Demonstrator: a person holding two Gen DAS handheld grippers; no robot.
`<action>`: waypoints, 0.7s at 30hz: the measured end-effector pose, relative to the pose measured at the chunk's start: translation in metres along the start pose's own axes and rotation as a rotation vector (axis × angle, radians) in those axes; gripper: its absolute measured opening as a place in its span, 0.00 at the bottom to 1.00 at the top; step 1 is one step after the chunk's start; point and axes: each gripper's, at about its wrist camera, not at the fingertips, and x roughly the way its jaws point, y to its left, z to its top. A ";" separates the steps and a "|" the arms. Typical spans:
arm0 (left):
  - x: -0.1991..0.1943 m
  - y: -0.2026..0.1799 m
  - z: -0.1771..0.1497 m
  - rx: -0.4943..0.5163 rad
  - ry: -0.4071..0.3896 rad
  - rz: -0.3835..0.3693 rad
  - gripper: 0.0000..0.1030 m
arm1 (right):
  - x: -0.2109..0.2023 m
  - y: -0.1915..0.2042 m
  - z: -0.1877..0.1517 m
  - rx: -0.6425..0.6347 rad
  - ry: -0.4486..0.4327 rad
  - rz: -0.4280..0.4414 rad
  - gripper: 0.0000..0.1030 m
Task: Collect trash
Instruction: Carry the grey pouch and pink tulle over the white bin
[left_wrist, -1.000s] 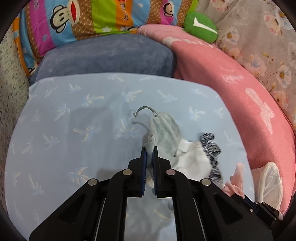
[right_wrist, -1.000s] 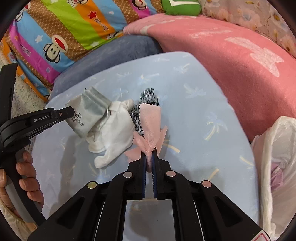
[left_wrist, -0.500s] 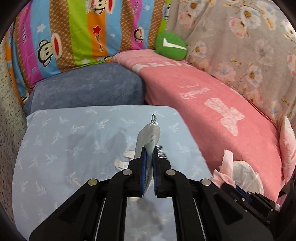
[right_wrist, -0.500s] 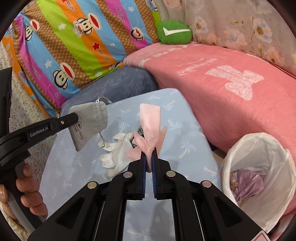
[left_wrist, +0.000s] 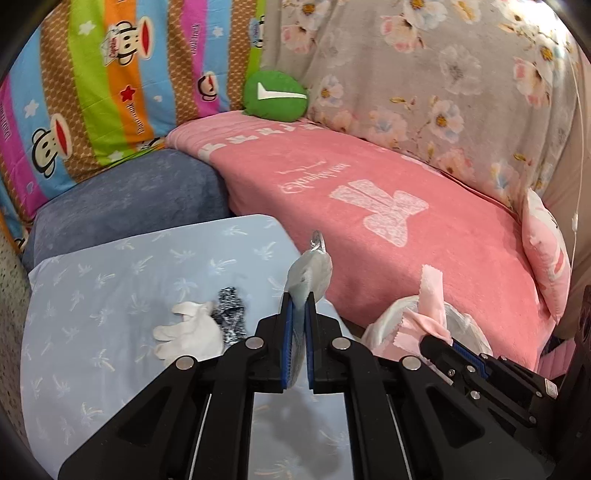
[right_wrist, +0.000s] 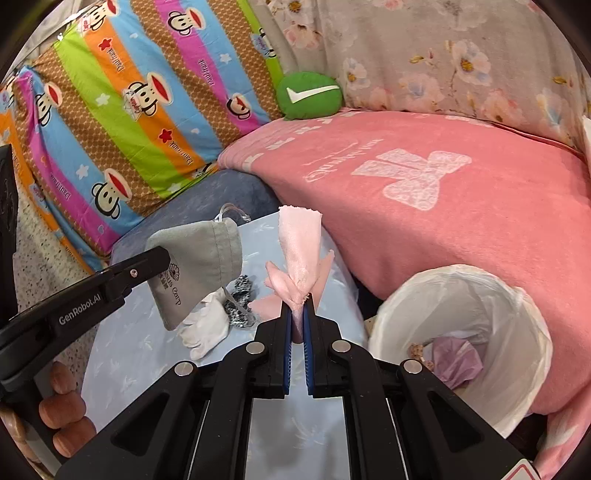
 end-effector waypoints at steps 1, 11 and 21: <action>0.000 -0.006 0.000 0.008 0.002 -0.008 0.06 | -0.002 -0.003 -0.001 0.005 -0.003 -0.004 0.06; 0.005 -0.056 -0.005 0.090 0.023 -0.057 0.06 | -0.022 -0.051 -0.005 0.074 -0.032 -0.049 0.06; 0.014 -0.091 -0.011 0.150 0.055 -0.097 0.06 | -0.032 -0.087 -0.011 0.133 -0.041 -0.091 0.06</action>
